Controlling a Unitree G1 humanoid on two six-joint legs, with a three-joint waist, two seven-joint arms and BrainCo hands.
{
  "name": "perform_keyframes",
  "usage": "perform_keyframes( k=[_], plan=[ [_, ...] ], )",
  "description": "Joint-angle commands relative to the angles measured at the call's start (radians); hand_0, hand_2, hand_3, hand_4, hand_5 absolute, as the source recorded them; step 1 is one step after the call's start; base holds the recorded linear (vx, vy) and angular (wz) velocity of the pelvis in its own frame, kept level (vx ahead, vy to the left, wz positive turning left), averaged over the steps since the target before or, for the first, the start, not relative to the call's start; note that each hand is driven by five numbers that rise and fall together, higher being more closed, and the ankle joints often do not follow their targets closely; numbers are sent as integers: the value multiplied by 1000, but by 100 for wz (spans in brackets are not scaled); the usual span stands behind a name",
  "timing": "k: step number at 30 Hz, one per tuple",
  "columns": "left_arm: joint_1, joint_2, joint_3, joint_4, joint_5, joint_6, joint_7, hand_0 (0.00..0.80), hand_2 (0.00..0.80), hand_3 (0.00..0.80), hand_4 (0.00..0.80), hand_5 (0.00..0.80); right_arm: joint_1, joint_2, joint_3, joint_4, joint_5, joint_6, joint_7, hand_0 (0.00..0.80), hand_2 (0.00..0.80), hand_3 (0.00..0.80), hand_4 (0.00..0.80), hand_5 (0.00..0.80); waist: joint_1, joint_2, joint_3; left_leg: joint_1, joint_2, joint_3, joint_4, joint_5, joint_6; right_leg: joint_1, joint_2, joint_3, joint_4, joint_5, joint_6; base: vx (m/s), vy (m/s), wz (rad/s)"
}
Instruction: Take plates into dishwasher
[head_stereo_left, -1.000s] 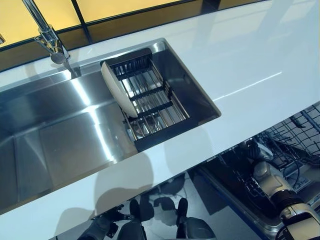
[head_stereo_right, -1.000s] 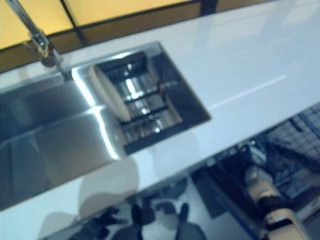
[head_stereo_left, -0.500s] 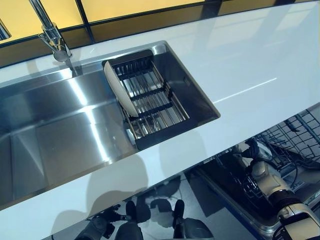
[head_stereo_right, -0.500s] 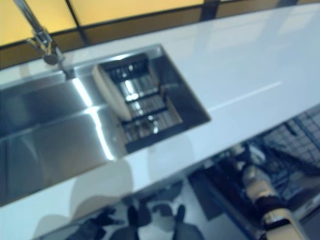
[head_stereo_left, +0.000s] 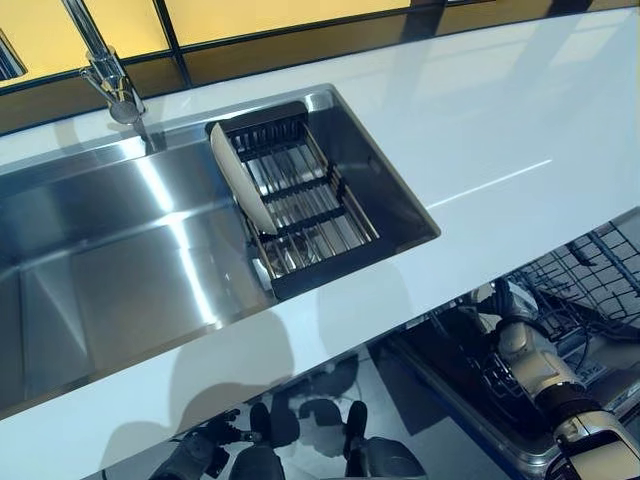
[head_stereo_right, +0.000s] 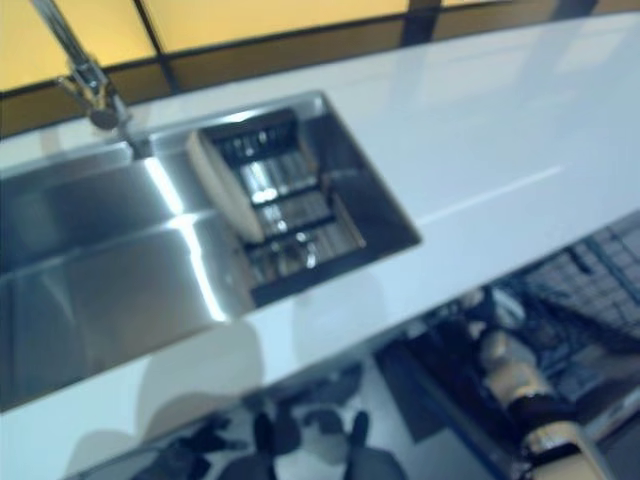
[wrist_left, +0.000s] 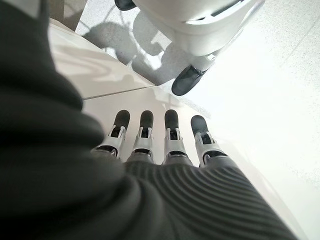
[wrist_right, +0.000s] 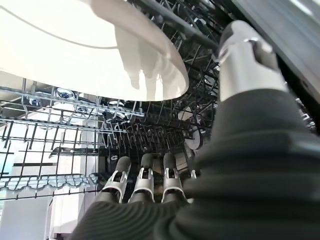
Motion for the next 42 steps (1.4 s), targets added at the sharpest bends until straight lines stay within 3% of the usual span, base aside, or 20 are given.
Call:
perform_keyframes(
  k=[1,10,21,25,33,39,42],
  plan=[
    [-83,15,-9,31,33,-28,28,0,0,0,0,0,-10,-28,-87,-96,53,-39,-49,0,0,0,0,0,16,12,-5,28,-2,104,3,-59,4,-1,42,28,23,-81,35,0,0,0],
    [-52,5,47,50,34,-40,43,0,0,0,0,0,174,4,-217,-266,101,-53,-68,0,0,0,0,0,-19,-9,-12,45,0,128,3,-71,13,-2,43,48,30,-84,40,6,27,-3],
    [-15,12,86,69,44,-47,42,0,0,0,0,0,341,28,-332,-226,122,-45,-54,0,0,0,0,0,-67,-25,-47,90,-18,167,3,-102,36,18,23,79,30,-76,60,34,87,-10],
    [-12,14,95,69,33,-41,44,0,0,0,0,0,371,20,-393,-263,182,-101,-82,0,0,0,0,0,-84,-24,-53,108,-23,182,3,-114,48,20,10,90,48,-77,71,29,112,-16],
    [3,-3,100,86,-1,-35,72,0,0,0,0,0,341,-50,-553,-551,315,-234,-139,0,0,0,0,0,-94,-23,-77,133,-44,192,3,-147,77,23,-10,103,73,-84,91,24,117,-10],
    [1,0,90,100,-7,-14,73,0,0,0,0,0,209,-117,-550,-695,530,-324,-118,0,0,0,0,0,-62,-25,-92,137,-56,180,3,-159,92,21,-29,87,103,-94,102,8,75,0],
    [-11,7,85,120,-11,-4,70,0,0,0,0,0,71,-150,-487,-761,630,-322,-48,0,0,0,0,0,-37,-27,-105,137,-62,167,3,-160,96,21,-41,72,123,-98,104,17,58,0]
  ],
)
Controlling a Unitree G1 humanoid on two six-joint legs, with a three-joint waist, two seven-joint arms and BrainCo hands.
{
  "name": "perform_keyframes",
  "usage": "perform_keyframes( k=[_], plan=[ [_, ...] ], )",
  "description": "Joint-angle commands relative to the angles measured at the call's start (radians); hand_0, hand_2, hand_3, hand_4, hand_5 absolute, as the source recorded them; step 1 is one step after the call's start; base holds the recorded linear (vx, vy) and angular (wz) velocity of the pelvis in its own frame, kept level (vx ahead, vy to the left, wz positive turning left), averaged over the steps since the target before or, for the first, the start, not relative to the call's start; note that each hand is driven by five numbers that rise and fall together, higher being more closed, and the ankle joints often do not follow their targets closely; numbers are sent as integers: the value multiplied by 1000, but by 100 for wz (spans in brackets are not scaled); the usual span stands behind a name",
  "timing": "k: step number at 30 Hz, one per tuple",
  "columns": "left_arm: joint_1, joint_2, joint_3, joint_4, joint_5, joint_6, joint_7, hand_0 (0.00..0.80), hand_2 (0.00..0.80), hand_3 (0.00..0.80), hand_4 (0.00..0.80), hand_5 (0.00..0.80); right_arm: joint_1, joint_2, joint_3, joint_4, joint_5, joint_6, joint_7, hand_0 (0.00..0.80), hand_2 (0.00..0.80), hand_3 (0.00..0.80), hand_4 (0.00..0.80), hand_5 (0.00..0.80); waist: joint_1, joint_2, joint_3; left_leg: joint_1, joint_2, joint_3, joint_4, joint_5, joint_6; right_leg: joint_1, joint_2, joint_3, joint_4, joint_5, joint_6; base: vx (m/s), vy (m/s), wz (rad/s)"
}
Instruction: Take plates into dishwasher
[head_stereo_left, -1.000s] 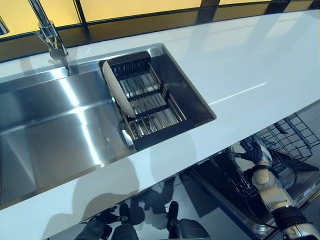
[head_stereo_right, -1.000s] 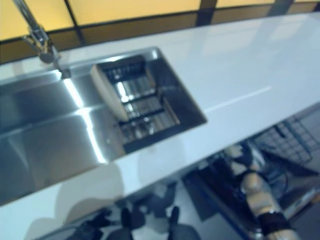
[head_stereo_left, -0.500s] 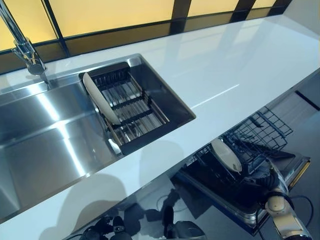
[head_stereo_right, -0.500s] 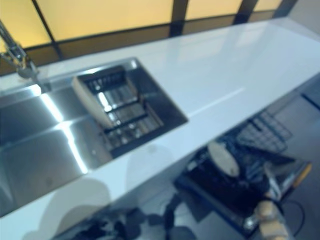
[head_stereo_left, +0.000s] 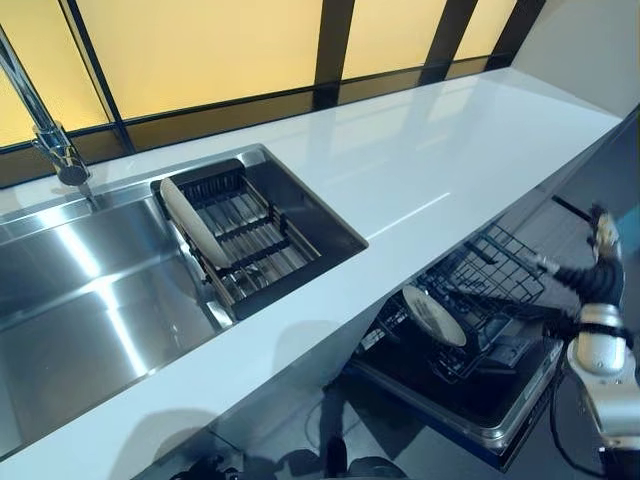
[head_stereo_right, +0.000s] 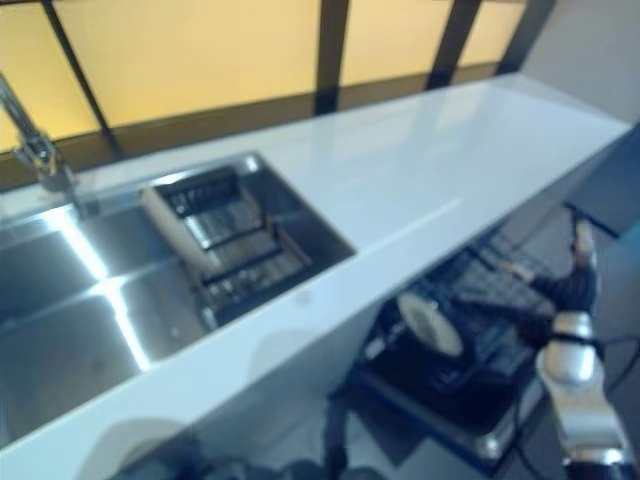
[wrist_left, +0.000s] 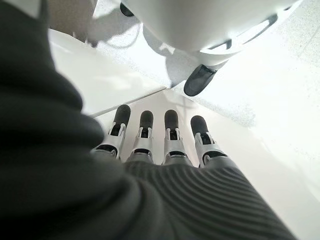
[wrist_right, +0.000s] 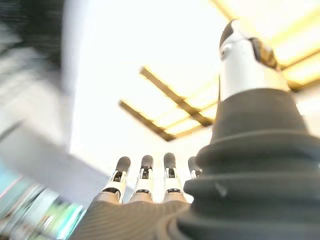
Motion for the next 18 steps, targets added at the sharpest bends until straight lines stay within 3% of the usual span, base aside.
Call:
perform_keyframes(
  k=[1,5,8,14,18],
  plan=[
    [-139,21,8,46,-11,-2,41,0,0,0,0,0,-248,-102,-27,-76,115,-85,64,0,0,0,0,0,71,50,38,38,-65,45,6,-140,95,-13,-37,-25,127,-107,92,33,56,-2],
    [-149,24,-7,58,-20,8,45,0,0,0,0,0,-417,-112,71,-88,179,-43,127,0,0,0,0,0,108,48,18,38,-74,20,6,-140,98,-7,-48,-44,145,-111,90,24,47,5],
    [-158,25,-22,63,-26,14,43,0,0,0,0,0,-541,-91,154,-61,260,40,120,0,0,0,0,0,142,48,4,33,-81,-2,6,-136,100,-1,-53,-60,152,-112,85,10,36,20],
    [-163,21,-50,75,-36,28,43,0,0,0,0,0,-708,18,288,26,330,162,39,0,0,0,0,0,195,49,-5,34,-95,-45,6,-135,103,24,-62,-93,154,-118,77,8,38,24],
    [-163,18,-63,72,-38,34,41,0,0,0,0,0,-788,76,340,75,367,189,-27,0,0,0,0,0,226,49,-9,36,-106,-71,6,-133,109,35,-72,-109,166,-116,77,16,42,20]
  ],
)
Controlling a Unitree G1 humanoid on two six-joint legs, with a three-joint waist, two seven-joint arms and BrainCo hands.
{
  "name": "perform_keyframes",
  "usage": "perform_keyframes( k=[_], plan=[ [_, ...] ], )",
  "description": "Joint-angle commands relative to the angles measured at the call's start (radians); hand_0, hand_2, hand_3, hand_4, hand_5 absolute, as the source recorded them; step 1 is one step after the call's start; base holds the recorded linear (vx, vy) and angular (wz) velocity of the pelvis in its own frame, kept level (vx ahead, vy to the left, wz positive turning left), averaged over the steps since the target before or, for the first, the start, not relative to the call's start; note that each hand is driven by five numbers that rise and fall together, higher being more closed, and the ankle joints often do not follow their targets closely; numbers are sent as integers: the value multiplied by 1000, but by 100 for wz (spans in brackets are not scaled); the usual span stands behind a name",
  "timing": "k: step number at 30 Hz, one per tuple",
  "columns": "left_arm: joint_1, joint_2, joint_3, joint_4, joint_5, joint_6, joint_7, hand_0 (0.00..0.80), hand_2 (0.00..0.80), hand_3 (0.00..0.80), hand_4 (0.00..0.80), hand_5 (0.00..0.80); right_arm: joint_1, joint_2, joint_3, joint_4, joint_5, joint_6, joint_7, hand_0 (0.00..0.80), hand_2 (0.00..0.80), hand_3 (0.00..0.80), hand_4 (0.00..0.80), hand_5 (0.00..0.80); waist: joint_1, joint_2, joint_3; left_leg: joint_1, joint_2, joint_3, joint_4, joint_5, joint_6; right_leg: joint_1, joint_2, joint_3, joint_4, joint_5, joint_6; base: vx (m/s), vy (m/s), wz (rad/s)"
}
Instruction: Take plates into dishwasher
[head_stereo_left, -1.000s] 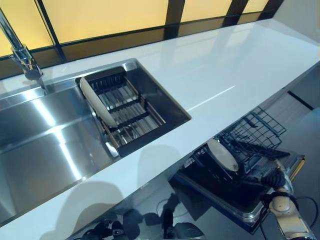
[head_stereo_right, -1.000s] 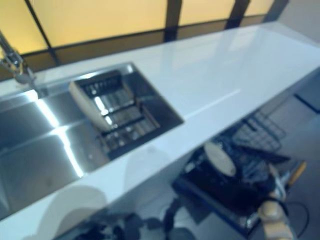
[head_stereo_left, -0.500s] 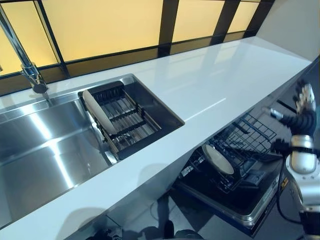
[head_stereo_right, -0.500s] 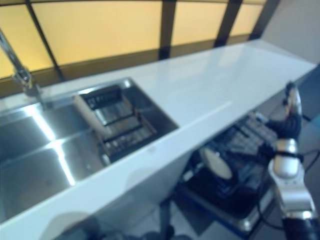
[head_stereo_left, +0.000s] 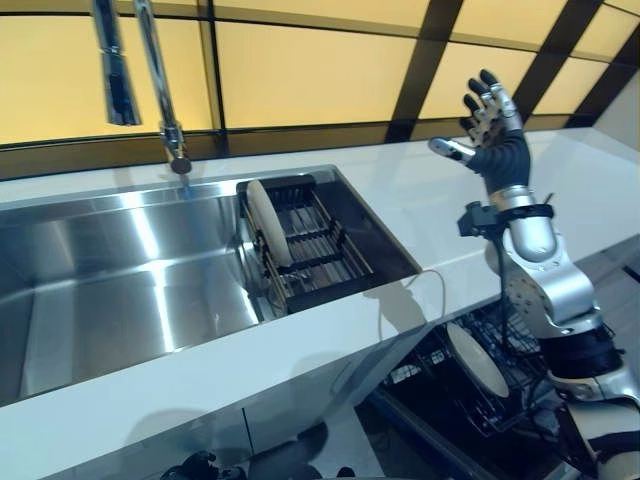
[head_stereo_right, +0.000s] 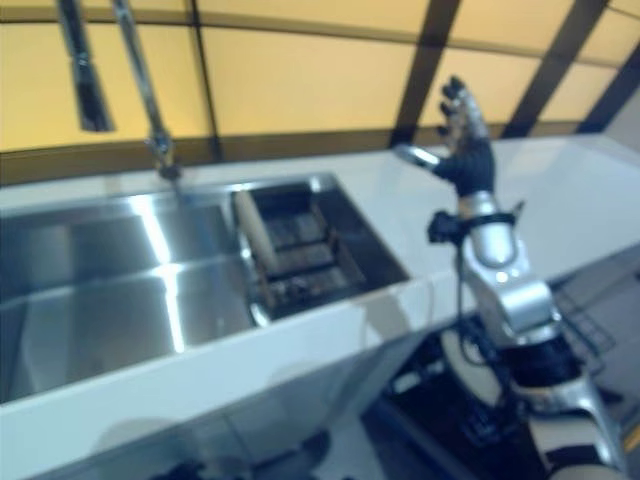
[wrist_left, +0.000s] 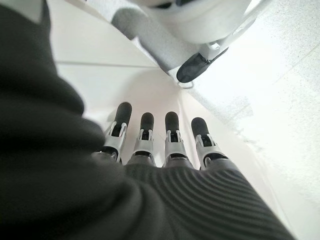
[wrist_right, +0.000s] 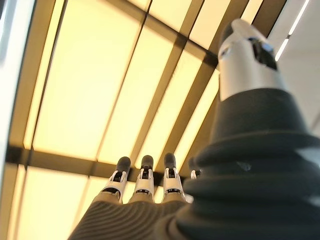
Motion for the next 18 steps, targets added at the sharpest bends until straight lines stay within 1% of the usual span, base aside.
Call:
perform_keyframes(
  k=[1,5,11,15,18],
  plan=[
    [-114,-3,-66,43,-27,-1,23,0,0,0,0,0,-207,-10,-12,30,40,5,-86,0,0,0,0,0,64,66,41,56,-70,20,5,-140,86,-5,-37,-17,167,-102,61,22,37,23],
    [-124,-9,-81,23,-20,24,19,0,0,0,0,0,-254,64,25,64,82,38,-158,0,0,0,0,0,91,71,42,60,-81,-9,7,-139,91,3,-50,-31,184,-99,58,7,41,23],
    [-140,-19,-110,-7,-28,50,18,0,0,0,0,0,-303,166,73,139,74,64,-263,0,0,0,0,0,127,79,45,60,-93,-43,10,-138,96,10,-67,-54,198,-86,57,-8,42,14],
    [-145,-17,-119,-7,-25,64,16,0,0,0,0,0,-341,197,100,190,87,92,-290,0,0,0,0,0,145,77,45,60,-98,-58,11,-137,98,10,-76,-65,206,-75,60,-10,23,21],
    [-146,-17,-120,2,-25,67,20,0,0,0,0,0,-361,207,116,223,74,96,-289,0,0,0,0,0,153,72,46,62,-102,-69,10,-137,99,7,-85,-69,207,-61,62,-11,19,18]
  ],
)
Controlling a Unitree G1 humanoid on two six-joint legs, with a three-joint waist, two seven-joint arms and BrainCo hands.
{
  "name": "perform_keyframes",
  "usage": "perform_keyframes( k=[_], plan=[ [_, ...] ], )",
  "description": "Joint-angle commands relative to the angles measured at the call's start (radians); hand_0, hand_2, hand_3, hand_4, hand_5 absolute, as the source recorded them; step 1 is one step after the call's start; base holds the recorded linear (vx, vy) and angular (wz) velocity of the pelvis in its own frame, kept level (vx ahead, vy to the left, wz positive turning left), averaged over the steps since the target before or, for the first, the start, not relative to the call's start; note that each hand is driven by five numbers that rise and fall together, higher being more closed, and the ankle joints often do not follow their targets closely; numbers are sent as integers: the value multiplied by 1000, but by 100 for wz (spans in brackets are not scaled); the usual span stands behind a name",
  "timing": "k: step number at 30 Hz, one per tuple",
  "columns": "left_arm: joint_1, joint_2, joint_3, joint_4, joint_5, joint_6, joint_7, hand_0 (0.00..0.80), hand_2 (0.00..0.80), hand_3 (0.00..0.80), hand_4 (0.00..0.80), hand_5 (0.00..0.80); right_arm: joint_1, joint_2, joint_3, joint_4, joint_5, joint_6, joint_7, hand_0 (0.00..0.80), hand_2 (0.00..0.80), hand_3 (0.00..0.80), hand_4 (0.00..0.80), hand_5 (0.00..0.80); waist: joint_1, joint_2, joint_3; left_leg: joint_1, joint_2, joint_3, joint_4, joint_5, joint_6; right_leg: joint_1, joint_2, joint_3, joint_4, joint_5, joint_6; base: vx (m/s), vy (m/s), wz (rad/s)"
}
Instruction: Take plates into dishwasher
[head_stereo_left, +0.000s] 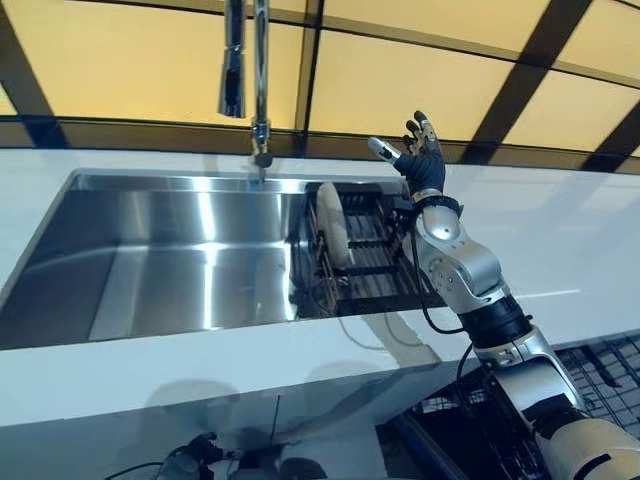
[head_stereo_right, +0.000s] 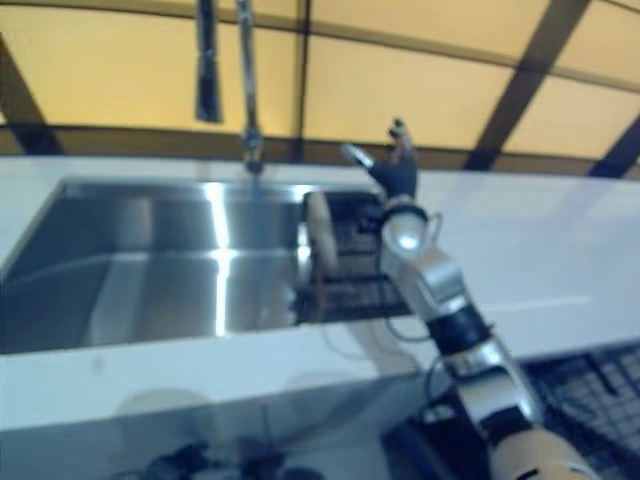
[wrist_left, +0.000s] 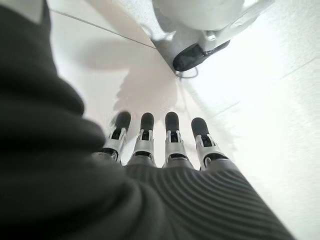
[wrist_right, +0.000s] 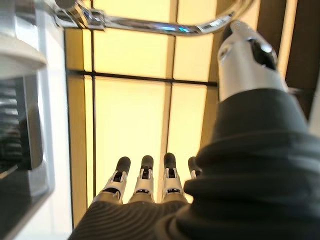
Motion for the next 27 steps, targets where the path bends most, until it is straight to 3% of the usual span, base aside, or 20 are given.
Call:
perform_keyframes(
  k=[1,16,27],
  plan=[
    [-88,-14,-98,41,-22,-1,16,0,0,0,0,0,-172,-36,1,32,-11,-25,-15,0,0,0,0,0,50,76,-4,73,-56,30,1,-139,73,-51,-45,18,183,-30,36,-3,10,16],
    [-96,-8,-104,38,0,11,15,0,0,0,0,0,-234,-102,34,171,-72,79,98,0,0,0,0,0,75,51,-8,81,-57,-4,-3,-141,73,-48,-60,-2,198,-10,47,5,-7,15],
    [-101,15,-82,35,12,29,8,0,0,0,0,0,-231,-170,36,233,-34,139,196,0,0,0,0,0,62,35,-6,84,-50,-1,-3,-145,71,-62,-57,11,213,-6,55,-2,-16,1]
  ],
)
